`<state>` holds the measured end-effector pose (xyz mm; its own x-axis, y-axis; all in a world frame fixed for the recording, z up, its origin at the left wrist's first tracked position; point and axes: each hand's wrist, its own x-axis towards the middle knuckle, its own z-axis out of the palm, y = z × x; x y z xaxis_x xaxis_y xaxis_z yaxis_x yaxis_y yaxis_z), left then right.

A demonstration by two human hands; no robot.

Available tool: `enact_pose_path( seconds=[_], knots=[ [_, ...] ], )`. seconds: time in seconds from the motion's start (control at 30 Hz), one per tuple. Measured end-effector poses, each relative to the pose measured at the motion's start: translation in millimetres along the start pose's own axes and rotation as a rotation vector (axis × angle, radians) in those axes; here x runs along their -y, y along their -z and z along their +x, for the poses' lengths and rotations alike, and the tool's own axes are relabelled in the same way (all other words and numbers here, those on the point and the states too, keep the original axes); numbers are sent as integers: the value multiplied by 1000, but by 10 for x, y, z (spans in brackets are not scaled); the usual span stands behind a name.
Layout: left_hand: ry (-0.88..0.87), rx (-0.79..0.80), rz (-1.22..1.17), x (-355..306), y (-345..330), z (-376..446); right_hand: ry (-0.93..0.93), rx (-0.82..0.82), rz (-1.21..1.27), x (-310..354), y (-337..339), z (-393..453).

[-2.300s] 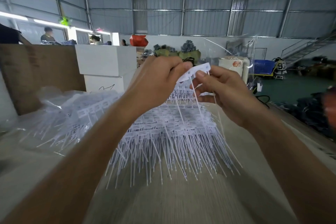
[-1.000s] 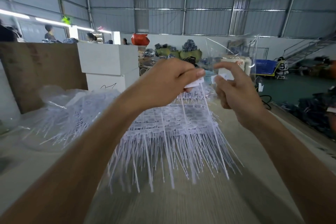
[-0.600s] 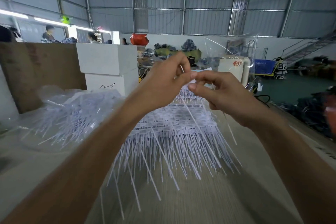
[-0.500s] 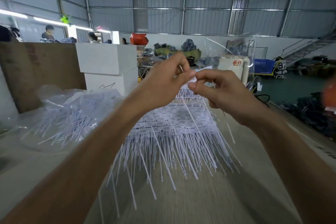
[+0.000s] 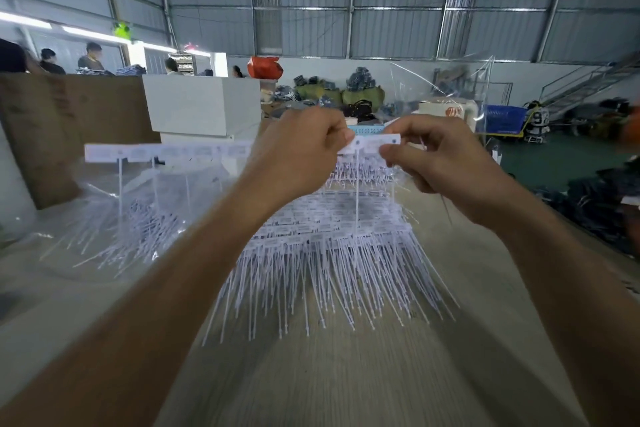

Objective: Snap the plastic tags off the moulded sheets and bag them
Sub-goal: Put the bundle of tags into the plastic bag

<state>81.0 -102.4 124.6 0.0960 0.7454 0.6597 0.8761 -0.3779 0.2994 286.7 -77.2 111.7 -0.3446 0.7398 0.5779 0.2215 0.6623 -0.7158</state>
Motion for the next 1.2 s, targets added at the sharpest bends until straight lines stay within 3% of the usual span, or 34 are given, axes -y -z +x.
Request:
enact_pose_path(
  seconds=[0.1, 0.2, 0.4, 0.63, 0.83, 0.93, 1.03, 1.1, 1.2],
  knots=[
    [-30, -93, 120, -67, -2, -8, 23, 1, -9, 3, -5, 4],
    [-4, -112, -27, -78, -1, -9, 32, 61, -26, -4, 12, -11],
    [164, 32, -462, -40, 78, 10, 163, -15, -263, 33, -73, 8],
    [242, 153, -660, 55, 135, 20, 409, -205, -688, 82, -183, 14],
    [283, 252, -936, 8, 135, 19, 546, -327, -766, 95, -181, 16],
    [250, 226, -838, -18, 154, 6, 515, -345, -735, 76, -187, 38],
    [129, 266, -692, -72, 190, -45, 359, -428, -614, 15, -179, 63],
    [23, 235, -639, -150, 194, -75, 174, -483, -445, -60, -97, 91],
    [-135, 86, -483, -208, 171, -68, -18, -380, -55, -116, 14, 81]
  ],
)
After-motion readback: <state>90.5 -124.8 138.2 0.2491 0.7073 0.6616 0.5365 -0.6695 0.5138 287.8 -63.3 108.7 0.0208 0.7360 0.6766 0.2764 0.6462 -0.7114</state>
